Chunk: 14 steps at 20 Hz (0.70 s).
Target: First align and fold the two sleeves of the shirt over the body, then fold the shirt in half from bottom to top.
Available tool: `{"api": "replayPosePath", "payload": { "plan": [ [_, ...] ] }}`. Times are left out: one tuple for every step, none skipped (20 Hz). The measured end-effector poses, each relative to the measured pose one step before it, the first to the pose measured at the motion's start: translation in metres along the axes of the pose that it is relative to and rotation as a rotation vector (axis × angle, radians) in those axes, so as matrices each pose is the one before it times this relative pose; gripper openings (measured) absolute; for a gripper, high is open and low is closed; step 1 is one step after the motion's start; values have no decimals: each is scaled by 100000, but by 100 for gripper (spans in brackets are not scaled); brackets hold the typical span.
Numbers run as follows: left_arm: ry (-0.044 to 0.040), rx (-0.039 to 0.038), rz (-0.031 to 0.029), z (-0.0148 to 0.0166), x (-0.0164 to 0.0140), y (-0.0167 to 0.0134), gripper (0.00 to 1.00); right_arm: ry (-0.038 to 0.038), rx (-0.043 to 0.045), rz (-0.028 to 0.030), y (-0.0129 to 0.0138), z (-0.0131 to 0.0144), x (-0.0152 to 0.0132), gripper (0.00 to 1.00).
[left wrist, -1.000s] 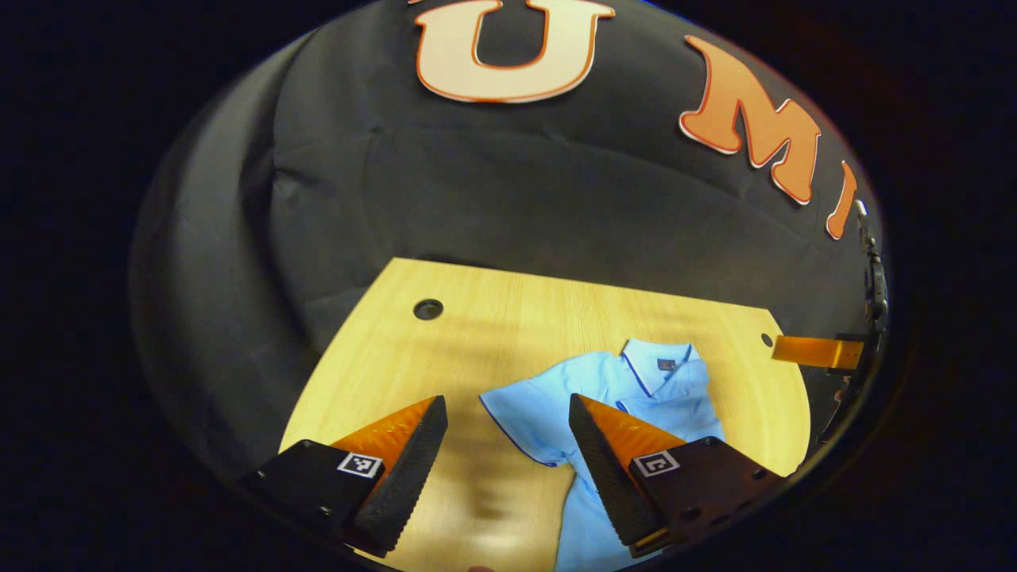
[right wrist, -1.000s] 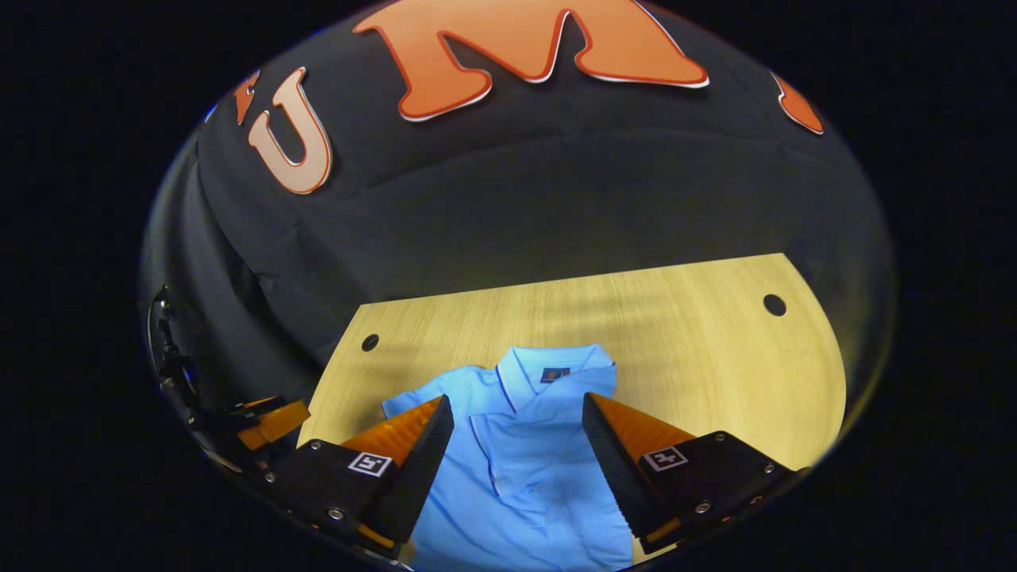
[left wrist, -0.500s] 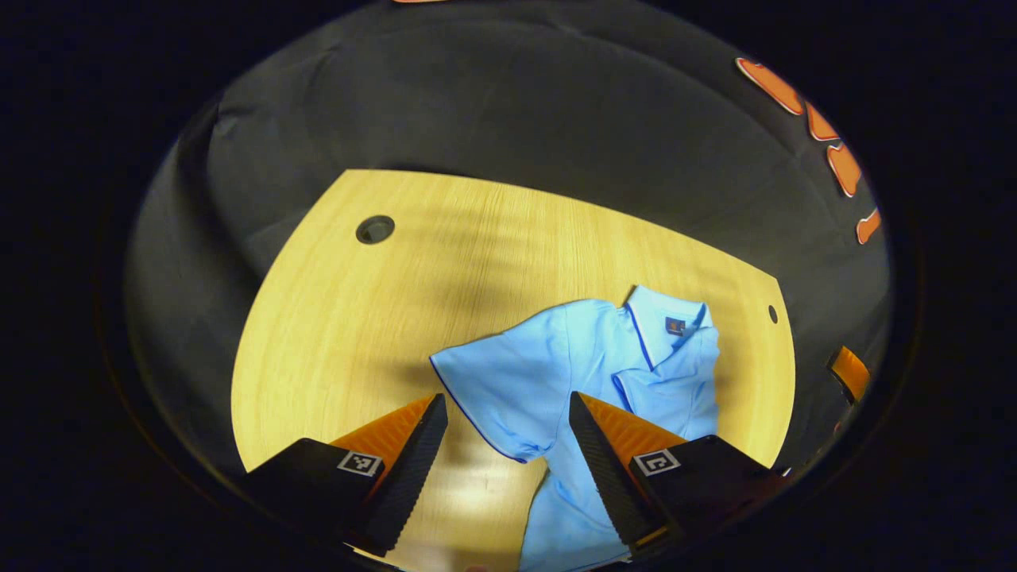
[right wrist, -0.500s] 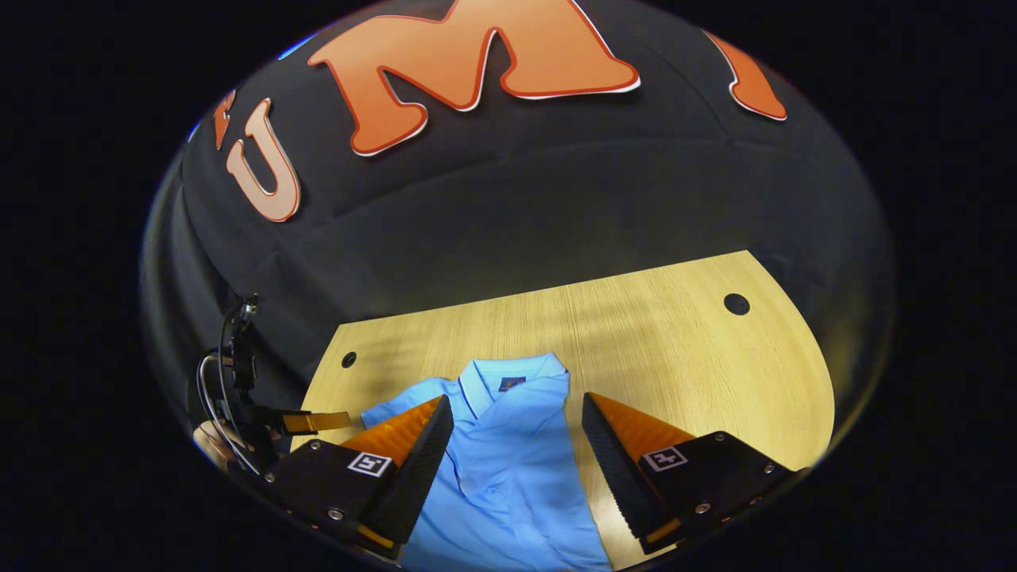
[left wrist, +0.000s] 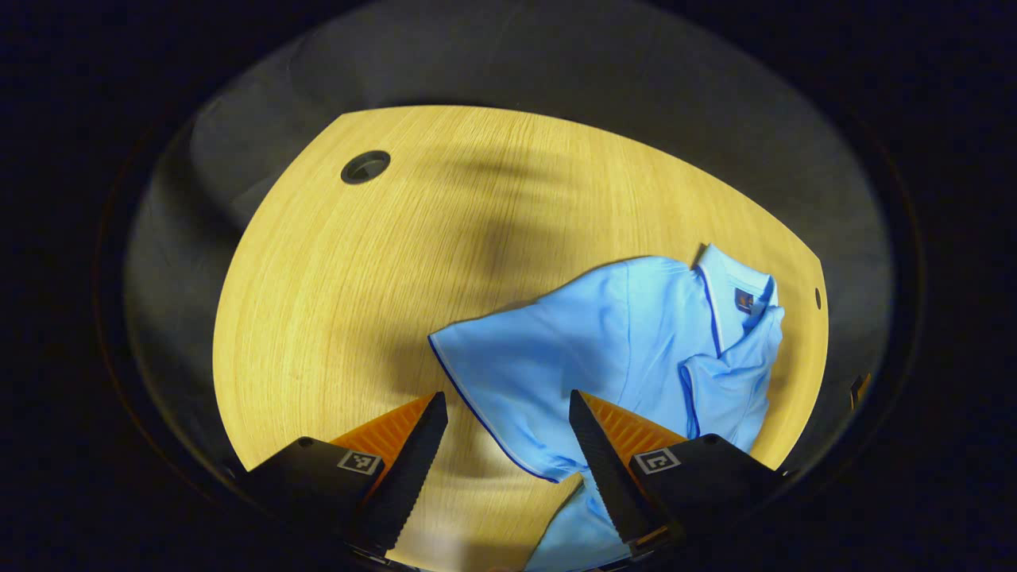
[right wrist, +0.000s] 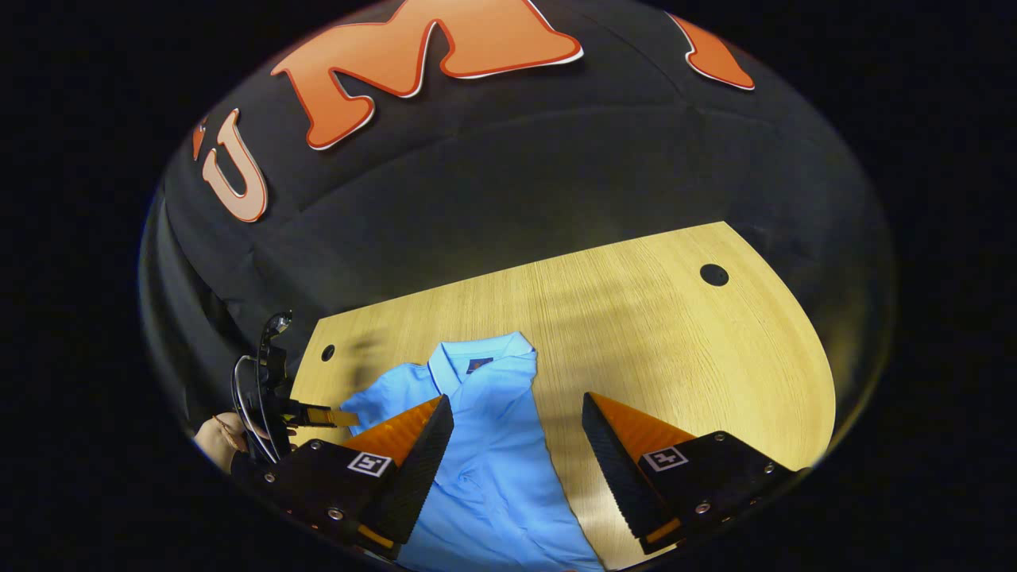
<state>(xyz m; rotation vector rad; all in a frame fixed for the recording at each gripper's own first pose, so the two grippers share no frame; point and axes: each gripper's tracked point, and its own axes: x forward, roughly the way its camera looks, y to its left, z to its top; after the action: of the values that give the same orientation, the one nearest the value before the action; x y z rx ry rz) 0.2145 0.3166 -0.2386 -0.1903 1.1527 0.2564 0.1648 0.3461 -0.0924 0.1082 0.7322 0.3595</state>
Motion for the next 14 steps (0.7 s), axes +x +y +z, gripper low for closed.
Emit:
{"api": "replayPosePath", "payload": {
  "plan": [
    [533,-1192,896,-92,269,159,99,243,181,-469,-247,-127,1,99],
    [503,-1326,852,-202,382,40,100,365,310,-19,-228,-225,52,99],
    [2198,-782,452,-430,246,-27,98,458,554,8,-128,-113,-10,99],
    [1871,-350,2162,-470,53,166,98,364,368,58,-78,-246,108,99],
    [-853,300,2042,238,656,348,97,422,348,-68,-133,-159,-13,99],
    [-209,-196,2241,119,-126,284,89,447,312,-64,-101,-170,118,99],
    [-985,-1213,65,167,-50,-157,77,448,271,-4,-63,-147,72,99],
    [-602,-1097,-365,-73,-147,-137,69,227,240,20,-81,-213,-73,99],
    [-149,-847,-1038,83,-36,-342,49,281,314,-24,-91,-123,-54,99],
    [-571,-424,-700,-49,-154,-108,29,378,412,54,-102,-246,96,99],
    [653,863,3,-101,402,79,12,146,306,69,-48,-196,-24,99],
    [-1095,999,-619,130,-420,-67,12,41,-25,-419,-200,-88,-86,98],
    [-903,534,-175,86,-109,-136,12,-207,-417,-413,-104,-68,-14,99],
    [-629,66,-236,-74,-208,-299,12,-314,-266,-326,-104,-87,-73,99]
  ]
}}
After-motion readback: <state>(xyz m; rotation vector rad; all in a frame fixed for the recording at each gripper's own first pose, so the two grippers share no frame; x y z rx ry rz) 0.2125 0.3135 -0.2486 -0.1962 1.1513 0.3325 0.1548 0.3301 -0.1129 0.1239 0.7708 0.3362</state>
